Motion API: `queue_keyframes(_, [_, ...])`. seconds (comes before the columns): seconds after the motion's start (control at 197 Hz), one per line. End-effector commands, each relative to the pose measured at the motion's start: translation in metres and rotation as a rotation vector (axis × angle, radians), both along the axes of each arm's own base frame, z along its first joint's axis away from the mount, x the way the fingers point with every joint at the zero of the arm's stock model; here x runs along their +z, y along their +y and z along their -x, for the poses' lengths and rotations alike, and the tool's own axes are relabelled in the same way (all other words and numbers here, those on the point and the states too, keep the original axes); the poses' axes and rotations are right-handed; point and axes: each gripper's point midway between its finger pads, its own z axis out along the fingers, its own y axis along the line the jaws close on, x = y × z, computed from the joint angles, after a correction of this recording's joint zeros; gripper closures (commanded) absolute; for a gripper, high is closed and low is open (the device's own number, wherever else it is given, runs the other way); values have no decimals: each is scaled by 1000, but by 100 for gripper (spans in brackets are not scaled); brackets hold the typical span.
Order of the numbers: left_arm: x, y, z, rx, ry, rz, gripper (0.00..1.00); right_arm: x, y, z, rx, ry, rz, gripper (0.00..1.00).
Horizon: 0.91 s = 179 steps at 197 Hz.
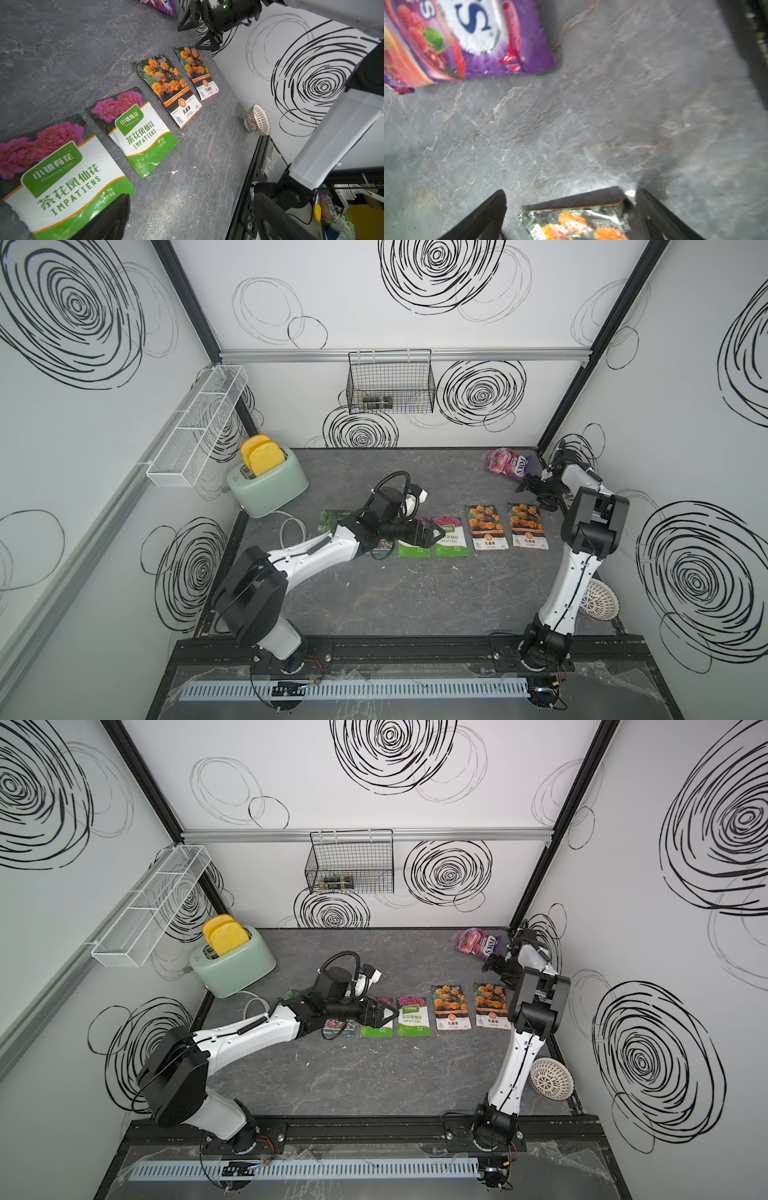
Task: Arrange the seed packets in a row
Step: Adjust the seed packet at the center of the board.
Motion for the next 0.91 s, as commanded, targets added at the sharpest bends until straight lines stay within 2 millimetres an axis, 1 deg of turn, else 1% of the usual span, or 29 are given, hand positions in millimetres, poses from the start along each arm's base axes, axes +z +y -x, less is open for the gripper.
queue_keyframes(0.0, [4,0,-3,-11,-28,25,4,-12,11,6,34,37,-7,1])
queue_keyframes(0.238, [3,2,-2,-7,-27,24,4,-14,19,12,43,33,-15,1])
queue_keyframes(0.446, [4,2,-4,-5,-27,21,4,3,20,0,55,-26,-24,1])
queue_keyframes(0.658, [6,3,-7,-4,-29,16,4,13,37,-9,107,-68,-39,2])
queue_keyframes(0.719, [6,4,-9,1,-31,14,4,19,39,-12,115,-83,-35,2])
queue_keyframes(0.785, [6,8,-12,9,-30,15,4,27,37,-15,112,-103,-16,2])
queue_keyframes(0.846, [8,12,-17,23,-31,16,4,39,35,-19,109,-135,4,2])
queue_keyframes(0.901, [10,17,-22,39,-33,14,4,55,31,-21,103,-166,32,2])
